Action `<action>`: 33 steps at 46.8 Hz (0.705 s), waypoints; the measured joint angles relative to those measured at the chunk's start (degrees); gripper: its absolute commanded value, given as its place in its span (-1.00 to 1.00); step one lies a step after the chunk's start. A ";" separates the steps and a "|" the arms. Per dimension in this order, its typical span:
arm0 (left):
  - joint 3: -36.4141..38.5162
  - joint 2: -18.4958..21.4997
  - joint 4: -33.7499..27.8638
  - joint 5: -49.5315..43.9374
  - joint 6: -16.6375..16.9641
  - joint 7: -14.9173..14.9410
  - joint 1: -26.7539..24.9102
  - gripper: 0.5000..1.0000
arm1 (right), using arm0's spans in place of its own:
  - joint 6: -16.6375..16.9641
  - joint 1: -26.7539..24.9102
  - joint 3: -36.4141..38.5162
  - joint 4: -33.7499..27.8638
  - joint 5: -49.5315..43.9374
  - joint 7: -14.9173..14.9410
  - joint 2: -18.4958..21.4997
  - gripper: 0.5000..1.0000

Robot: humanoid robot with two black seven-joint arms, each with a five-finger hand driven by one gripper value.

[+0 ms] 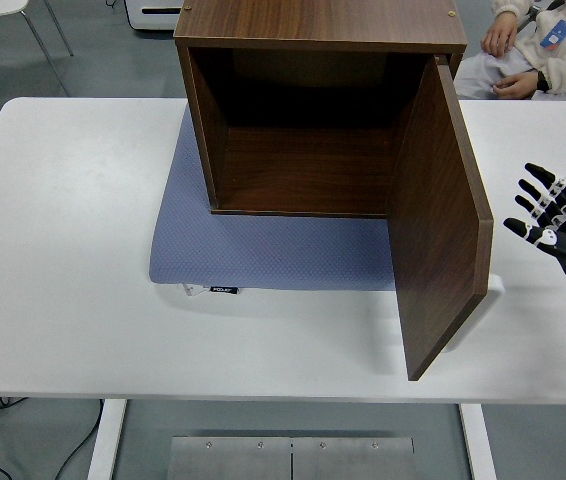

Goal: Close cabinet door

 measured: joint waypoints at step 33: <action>0.00 0.00 -0.04 -0.07 0.00 0.00 0.00 1.00 | 0.06 -0.12 0.00 0.09 0.01 0.26 -0.01 1.00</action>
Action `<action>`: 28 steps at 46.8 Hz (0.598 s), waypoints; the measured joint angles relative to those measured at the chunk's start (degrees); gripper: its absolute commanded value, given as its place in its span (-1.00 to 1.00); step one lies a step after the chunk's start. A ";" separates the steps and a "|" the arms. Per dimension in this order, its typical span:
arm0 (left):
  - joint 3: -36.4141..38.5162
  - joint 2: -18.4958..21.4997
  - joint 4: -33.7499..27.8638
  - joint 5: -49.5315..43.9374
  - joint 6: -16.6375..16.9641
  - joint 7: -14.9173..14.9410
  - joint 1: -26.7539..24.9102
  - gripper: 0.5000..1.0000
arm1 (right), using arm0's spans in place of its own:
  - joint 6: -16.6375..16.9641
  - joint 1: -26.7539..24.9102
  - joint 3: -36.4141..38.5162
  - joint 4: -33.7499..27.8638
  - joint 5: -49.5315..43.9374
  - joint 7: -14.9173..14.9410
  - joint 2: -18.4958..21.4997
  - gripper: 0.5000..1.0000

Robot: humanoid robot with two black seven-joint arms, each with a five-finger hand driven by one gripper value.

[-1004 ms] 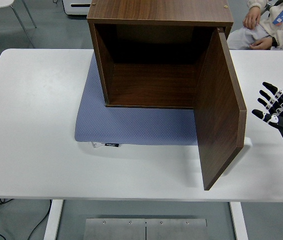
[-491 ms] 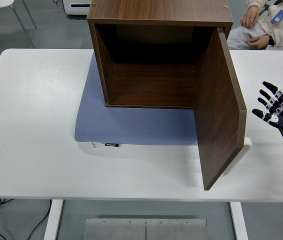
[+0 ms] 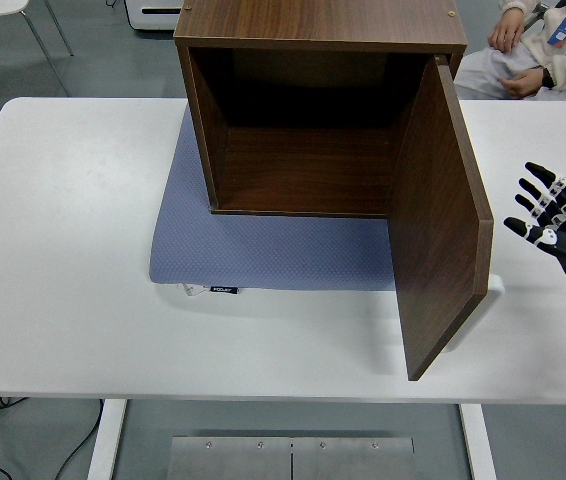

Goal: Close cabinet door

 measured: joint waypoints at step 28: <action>0.00 0.00 0.02 0.00 0.00 0.00 0.00 1.00 | 0.14 -0.23 -0.09 0.06 -0.01 0.09 -0.69 1.00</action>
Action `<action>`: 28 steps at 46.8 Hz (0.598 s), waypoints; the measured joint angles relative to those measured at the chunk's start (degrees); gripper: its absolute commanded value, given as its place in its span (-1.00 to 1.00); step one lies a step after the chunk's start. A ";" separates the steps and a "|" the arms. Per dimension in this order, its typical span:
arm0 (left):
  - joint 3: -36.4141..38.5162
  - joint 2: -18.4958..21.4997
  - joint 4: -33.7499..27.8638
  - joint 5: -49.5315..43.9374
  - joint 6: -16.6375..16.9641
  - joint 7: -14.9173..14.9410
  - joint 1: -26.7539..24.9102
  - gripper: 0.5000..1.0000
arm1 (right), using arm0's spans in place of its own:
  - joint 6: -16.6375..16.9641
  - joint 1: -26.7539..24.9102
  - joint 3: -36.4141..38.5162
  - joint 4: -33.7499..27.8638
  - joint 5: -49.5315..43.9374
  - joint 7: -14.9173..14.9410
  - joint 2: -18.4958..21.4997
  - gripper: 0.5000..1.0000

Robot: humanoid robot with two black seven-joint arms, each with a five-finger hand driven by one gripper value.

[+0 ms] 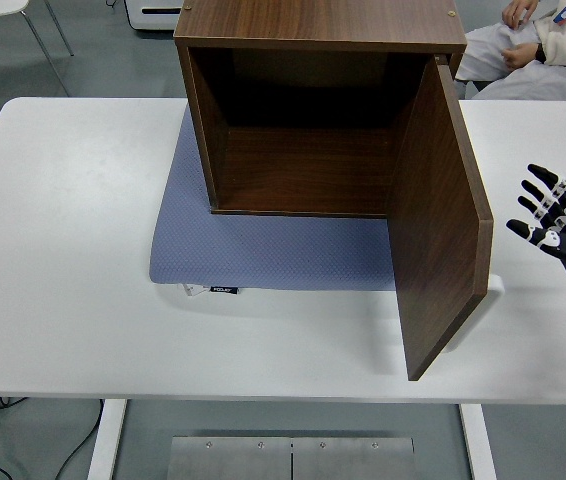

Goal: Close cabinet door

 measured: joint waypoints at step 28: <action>0.00 0.00 0.00 0.01 0.00 0.00 0.00 1.00 | 2.14 0.10 -0.35 0.10 -0.59 -0.18 -0.44 1.00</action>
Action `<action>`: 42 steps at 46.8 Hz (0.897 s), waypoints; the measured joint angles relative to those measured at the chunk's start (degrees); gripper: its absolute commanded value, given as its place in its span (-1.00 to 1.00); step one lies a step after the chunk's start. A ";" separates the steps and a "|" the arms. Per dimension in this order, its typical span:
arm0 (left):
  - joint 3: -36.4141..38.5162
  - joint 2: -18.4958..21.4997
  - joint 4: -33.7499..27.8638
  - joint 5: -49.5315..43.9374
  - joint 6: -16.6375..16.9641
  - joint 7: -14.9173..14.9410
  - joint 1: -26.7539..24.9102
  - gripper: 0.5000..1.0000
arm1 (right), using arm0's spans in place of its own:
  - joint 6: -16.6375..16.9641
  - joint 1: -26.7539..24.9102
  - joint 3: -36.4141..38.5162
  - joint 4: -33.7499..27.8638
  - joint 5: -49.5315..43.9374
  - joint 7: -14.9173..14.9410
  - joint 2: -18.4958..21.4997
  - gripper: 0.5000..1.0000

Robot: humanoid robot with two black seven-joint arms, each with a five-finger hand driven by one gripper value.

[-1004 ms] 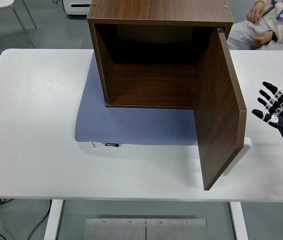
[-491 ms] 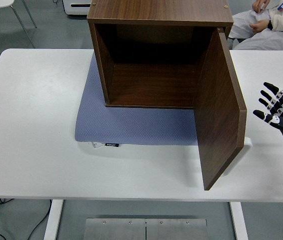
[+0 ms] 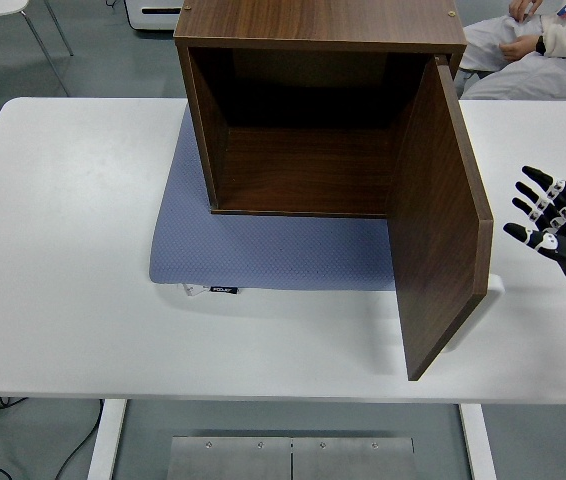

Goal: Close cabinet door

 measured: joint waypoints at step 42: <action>0.00 0.00 0.01 0.00 0.00 0.00 0.00 1.00 | 0.44 -1.15 -3.72 6.28 -11.88 0.59 0.19 1.00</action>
